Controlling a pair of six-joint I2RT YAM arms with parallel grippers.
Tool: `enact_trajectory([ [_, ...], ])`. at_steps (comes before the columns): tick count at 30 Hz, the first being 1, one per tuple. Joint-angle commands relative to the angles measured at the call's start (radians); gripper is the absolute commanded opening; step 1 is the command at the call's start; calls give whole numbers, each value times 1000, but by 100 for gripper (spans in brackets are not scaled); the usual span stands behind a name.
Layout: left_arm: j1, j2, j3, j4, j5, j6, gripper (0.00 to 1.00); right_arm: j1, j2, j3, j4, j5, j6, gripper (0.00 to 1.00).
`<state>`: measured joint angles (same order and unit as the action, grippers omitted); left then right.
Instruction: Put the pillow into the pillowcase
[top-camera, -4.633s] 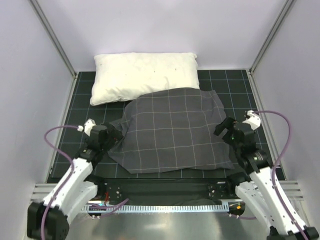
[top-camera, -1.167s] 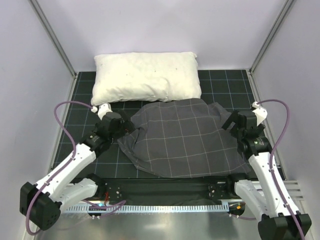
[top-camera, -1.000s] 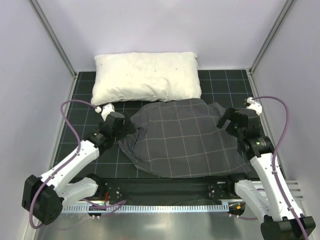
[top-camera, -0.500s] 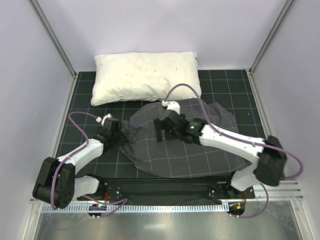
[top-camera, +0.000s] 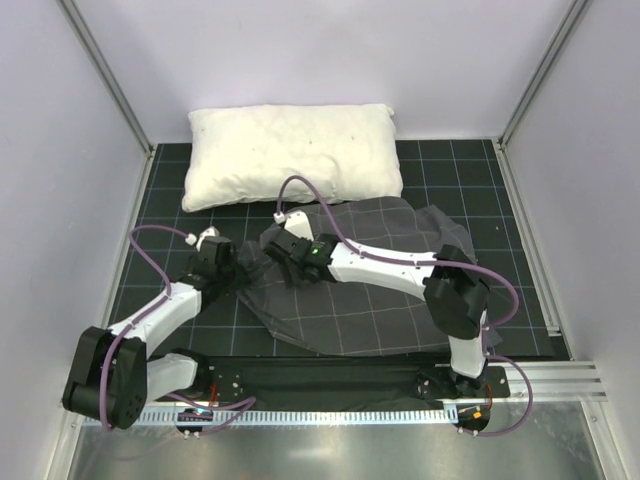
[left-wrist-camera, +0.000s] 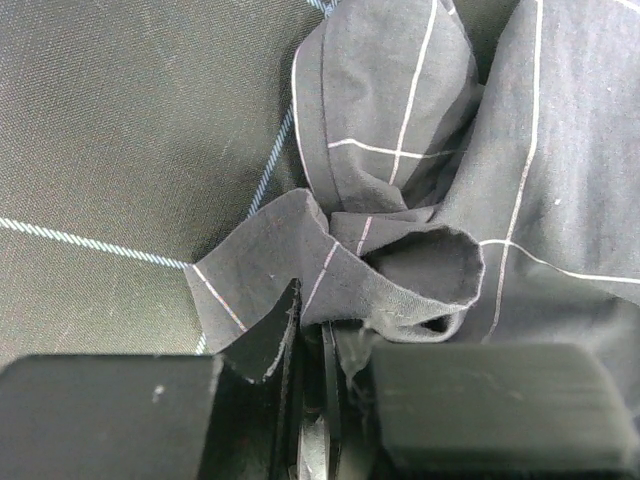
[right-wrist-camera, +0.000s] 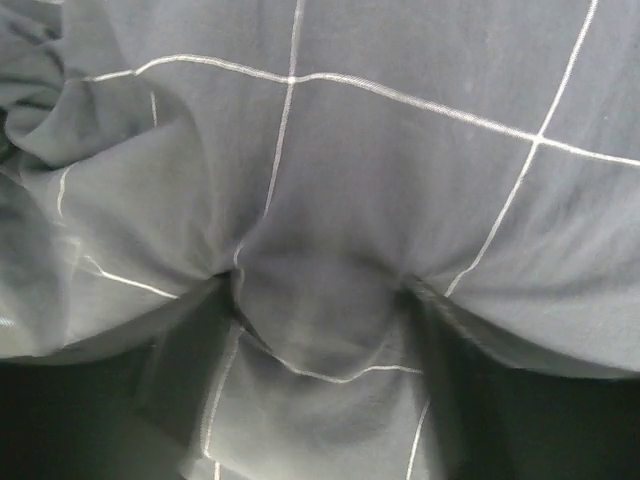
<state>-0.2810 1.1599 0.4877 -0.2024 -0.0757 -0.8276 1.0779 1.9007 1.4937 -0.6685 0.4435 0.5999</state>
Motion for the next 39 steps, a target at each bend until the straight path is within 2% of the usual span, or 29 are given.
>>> enact_trajectory([
  [1,6,-16,-3,29,20,18,13,-19,35,19,13,11,26,54],
  [3,6,-11,0,32,30,16,13,-41,-14,-36,59,-29,21,28],
  [4,6,-3,2,32,39,15,13,-50,-61,-67,101,-46,18,10],
  [5,6,1,2,35,45,16,13,-50,-61,-81,119,-46,14,4],
  [9,6,49,12,64,73,12,13,-55,-256,-156,254,-161,-14,4],
  [12,5,95,14,104,131,-5,14,-53,-336,-159,290,-228,-23,4],
  [17,5,199,20,164,143,-11,13,-49,-344,-141,251,-278,-37,4],
  [21,-17,280,29,198,157,-22,11,-26,-286,-145,241,-263,-42,14],
  [23,-29,302,25,242,151,-42,10,-10,-229,-122,221,-249,-35,10],
  [25,-47,319,22,326,177,-64,10,-4,-224,-131,291,-261,-29,7],
  [28,-75,354,31,408,232,-116,5,-3,-288,-191,406,-292,-5,4],
  [34,-103,317,43,426,244,-172,7,-4,-437,-182,399,-246,-3,4],
  [39,-138,279,11,564,313,-281,8,-22,-543,-210,412,-230,24,4],
])
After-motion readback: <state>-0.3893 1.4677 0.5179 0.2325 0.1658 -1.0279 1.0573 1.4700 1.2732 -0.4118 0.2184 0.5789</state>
